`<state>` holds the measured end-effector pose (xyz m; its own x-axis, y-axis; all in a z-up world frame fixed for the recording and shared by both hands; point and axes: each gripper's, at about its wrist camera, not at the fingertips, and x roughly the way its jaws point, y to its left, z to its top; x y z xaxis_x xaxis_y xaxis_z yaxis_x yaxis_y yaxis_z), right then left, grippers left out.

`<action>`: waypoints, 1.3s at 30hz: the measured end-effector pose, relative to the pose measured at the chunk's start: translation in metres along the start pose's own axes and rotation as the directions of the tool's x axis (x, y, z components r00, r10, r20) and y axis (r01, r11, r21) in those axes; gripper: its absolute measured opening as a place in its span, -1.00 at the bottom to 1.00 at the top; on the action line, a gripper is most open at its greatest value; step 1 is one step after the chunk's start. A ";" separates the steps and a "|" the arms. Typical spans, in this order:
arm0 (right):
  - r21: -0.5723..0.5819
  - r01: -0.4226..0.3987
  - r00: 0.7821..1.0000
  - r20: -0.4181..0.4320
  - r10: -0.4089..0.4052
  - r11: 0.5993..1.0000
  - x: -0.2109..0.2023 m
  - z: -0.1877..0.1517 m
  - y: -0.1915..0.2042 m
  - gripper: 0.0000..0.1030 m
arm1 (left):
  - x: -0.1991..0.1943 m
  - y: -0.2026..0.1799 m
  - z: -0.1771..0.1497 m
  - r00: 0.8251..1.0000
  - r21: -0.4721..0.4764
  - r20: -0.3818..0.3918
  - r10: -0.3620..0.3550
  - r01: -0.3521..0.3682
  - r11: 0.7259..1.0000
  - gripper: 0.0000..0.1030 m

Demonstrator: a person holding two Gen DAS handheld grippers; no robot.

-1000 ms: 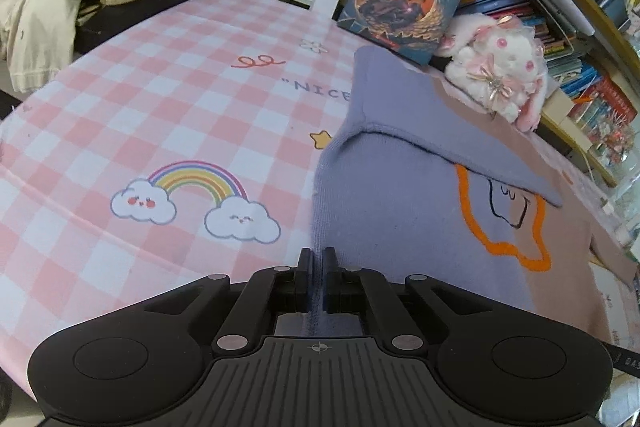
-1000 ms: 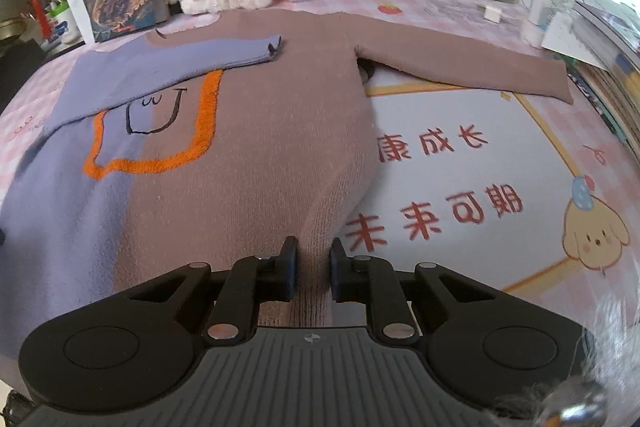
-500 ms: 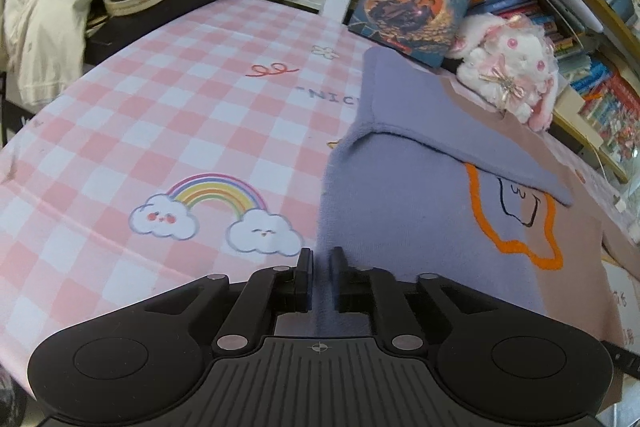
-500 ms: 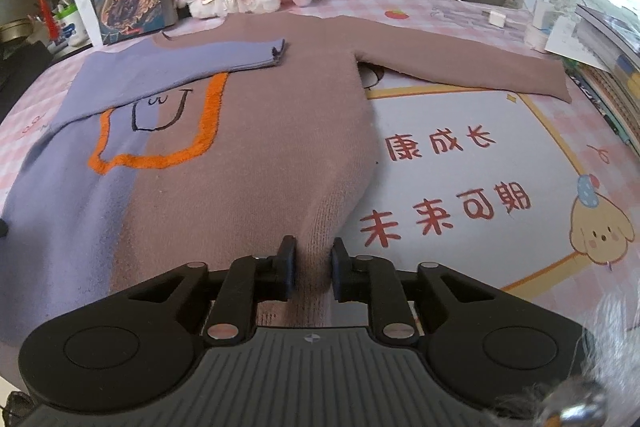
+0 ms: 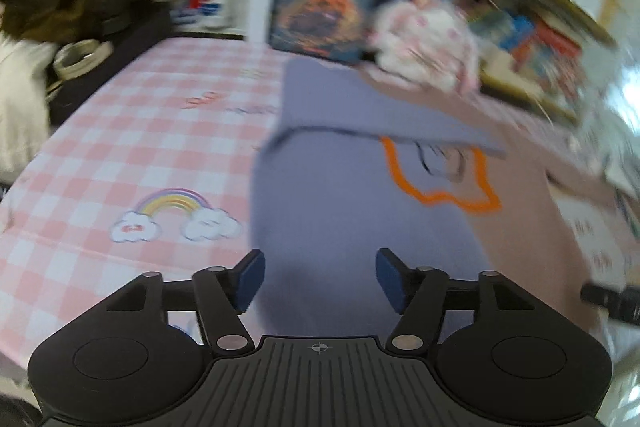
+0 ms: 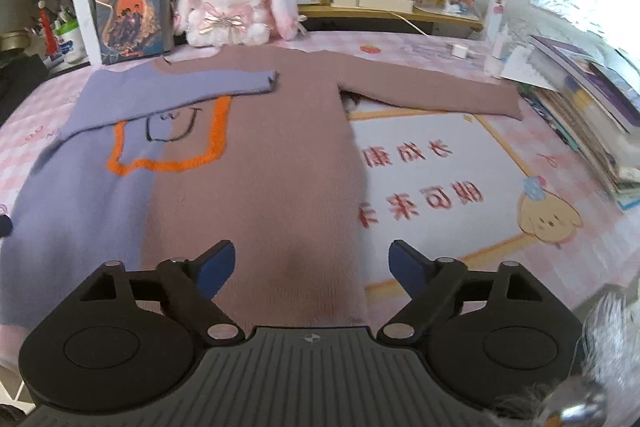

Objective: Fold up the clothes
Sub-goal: 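Move the right gripper to the pink sleeve cuff and grasp it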

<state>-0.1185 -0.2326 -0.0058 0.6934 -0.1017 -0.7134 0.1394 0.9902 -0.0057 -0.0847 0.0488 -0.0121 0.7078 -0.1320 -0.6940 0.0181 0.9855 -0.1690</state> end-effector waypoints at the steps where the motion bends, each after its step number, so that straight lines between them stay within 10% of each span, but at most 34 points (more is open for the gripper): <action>1: 0.006 0.012 1.000 -0.002 -0.012 1.000 -0.002 -0.003 -0.002 0.65 | 0.001 -0.004 -0.002 1.000 0.019 -0.006 -0.007 0.007 1.000 0.37; 23: 0.065 0.042 0.999 -0.009 -0.042 0.997 0.021 0.007 -0.067 0.79 | 0.023 -0.055 0.002 0.995 -0.032 -0.009 0.103 -0.103 0.994 0.55; 39: 0.122 -0.084 0.996 0.002 0.084 0.989 0.115 0.096 -0.209 0.79 | 0.055 -0.191 -0.001 0.963 -0.076 -0.034 0.268 -0.270 0.960 0.58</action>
<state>-0.0002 -0.4608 -0.0196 0.7038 -0.0181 -0.7102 0.1660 0.9762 0.1396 -0.0495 -0.1463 -0.0187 0.6622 0.1337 -0.7373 -0.2275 0.9734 -0.0278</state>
